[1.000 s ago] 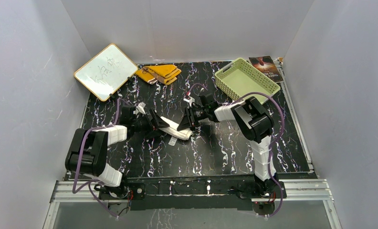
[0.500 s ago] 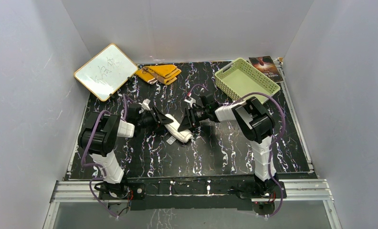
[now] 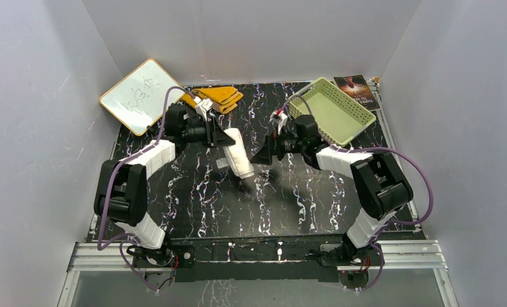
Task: Roll the towels
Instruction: Pick up the towel at the center of the board, then place the towel in the bin.
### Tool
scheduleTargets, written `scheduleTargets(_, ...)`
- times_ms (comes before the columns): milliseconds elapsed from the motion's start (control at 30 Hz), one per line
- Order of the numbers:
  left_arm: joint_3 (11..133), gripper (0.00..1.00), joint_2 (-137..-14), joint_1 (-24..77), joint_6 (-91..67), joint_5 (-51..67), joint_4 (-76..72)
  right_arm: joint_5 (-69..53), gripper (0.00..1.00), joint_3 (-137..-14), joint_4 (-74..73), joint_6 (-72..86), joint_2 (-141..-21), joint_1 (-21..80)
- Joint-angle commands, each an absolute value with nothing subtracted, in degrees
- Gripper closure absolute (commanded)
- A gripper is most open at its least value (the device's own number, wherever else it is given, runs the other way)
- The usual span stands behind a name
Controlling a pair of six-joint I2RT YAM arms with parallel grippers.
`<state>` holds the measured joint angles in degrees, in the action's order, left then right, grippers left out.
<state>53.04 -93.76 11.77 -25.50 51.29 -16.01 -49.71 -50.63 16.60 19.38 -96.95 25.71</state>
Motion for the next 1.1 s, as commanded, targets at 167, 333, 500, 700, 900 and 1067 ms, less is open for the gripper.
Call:
scheduleTargets(167,64.18,0.65,-89.41,10.71,-6.24,74.52,3.55,-63.14,0.02,-46.09,57.2,37.78,-94.69,20.57)
scheduleTargets(333,64.36,0.65,-87.25,10.91,-11.92,84.0,-3.41,-68.93,0.02,-47.14,78.11,52.7,-100.32,20.57)
scheduleTargets(500,62.68,0.65,-86.74,12.61,-22.72,86.48,-15.83,-70.81,0.02,-51.48,103.83,75.12,-109.56,21.14)
scheduleTargets(700,63.79,0.64,-87.81,15.56,-24.26,87.13,-16.54,-70.04,0.02,-51.67,103.79,73.82,-109.7,22.99)
scheduleTargets(900,63.63,0.64,-88.91,16.08,-22.31,85.1,-15.74,-69.74,0.02,-53.0,103.83,74.27,-107.94,25.89)
scheduleTargets(1067,64.48,0.65,-89.5,16.08,-18.56,83.15,-12.52,-69.35,0.02,-52.35,103.8,75.21,-106.62,27.23)
